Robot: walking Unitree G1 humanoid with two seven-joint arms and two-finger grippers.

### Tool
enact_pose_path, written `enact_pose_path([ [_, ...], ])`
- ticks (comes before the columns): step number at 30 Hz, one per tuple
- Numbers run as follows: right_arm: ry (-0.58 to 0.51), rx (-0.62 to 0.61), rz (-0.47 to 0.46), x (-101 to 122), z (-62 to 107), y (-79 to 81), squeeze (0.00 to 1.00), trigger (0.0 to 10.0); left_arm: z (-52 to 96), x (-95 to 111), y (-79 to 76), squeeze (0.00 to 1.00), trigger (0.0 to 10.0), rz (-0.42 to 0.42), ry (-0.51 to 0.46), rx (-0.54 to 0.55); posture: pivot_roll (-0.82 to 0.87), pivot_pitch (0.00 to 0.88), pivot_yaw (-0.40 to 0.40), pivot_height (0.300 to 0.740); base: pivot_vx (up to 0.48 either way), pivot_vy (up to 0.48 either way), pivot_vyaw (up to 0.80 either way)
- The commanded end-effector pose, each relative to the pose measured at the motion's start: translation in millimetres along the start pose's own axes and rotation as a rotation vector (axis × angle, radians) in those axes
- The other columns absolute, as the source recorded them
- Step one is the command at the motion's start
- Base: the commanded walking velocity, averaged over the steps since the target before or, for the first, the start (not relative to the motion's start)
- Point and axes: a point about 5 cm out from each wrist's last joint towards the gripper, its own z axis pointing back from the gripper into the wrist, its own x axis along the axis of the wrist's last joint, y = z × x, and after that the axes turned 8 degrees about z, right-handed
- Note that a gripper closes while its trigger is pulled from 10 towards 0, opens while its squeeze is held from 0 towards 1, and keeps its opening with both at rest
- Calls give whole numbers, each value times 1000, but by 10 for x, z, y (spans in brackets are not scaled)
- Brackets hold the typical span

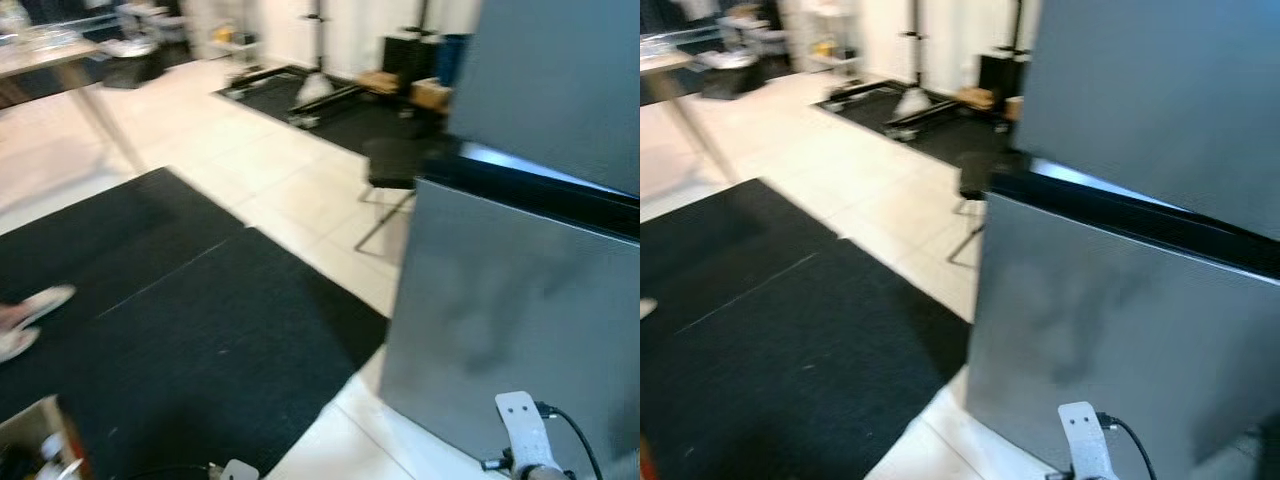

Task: Restocking fridge

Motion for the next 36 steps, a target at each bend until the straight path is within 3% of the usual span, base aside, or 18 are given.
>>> enact_pose_path([
  [1, 63, 22, -31, -185, 30, 64, 0, 10000, -2, -41, -46, 0, 10000, -11, 17, -16, -5, 0, -15, 740, 0, 0, -775],
  [6, 90, 26, -82, -295, 58, 55, 0, 10000, -1, -35, -37, 0, 10000, -12, 17, -15, -6, 0, -12, 740, 0, 0, -776],
  [24, 133, 57, -62, -447, 94, 175, 0, 10000, -2, -29, -31, 0, 10000, -16, 16, -11, -9, 0, -4, 740, 0, 0, -777],
  [36, 117, 60, -58, -443, 95, 203, 0, 10000, -8, 17, -21, 0, 10000, -57, 7, -6, -19, 0, 3, 740, 20, 0, 0],
])
